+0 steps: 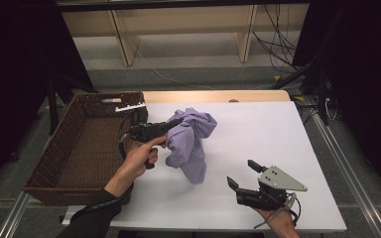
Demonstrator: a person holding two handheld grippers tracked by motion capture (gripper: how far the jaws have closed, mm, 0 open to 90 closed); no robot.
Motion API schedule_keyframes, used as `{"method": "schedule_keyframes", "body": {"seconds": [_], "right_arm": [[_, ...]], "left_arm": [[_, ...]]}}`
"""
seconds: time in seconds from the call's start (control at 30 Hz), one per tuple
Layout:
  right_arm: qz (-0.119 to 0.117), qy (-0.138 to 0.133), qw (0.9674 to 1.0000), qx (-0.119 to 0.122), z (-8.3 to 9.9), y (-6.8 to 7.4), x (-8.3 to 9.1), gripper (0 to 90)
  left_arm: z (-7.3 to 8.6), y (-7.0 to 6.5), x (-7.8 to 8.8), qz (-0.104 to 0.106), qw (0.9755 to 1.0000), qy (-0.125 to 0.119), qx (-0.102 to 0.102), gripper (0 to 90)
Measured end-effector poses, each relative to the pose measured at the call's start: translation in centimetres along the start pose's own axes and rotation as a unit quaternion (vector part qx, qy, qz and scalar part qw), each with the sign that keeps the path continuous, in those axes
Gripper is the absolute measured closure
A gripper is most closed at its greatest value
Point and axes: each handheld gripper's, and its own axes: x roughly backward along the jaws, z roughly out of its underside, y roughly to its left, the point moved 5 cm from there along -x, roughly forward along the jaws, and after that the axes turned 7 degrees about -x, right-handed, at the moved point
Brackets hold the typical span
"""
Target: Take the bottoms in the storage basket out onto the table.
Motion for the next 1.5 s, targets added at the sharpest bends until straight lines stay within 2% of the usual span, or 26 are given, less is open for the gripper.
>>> {"method": "schedule_keyframes", "body": {"seconds": [0.3, 0.87, 1.5], "right_arm": [[-0.001, -0.001, 1.0, 0.001, 0.0, 0.0, 0.0, 18.9], [-0.001, -0.001, 1.0, 0.005, 0.0, 0.1, 0.1, 18.9], [-0.002, 0.0, 1.0, 0.005, 0.0, 0.1, 0.1, 18.9]], "left_arm": [[1.0, 0.6, -1.2, -0.01, 0.9999, 0.008, 0.005, 79.5], [4.1, 1.5, -3.7, -0.018, 0.9987, 0.048, 0.007, 78.0], [5.5, 1.9, -4.7, -0.02, 0.9975, 0.068, 0.002, 74.3]]}}
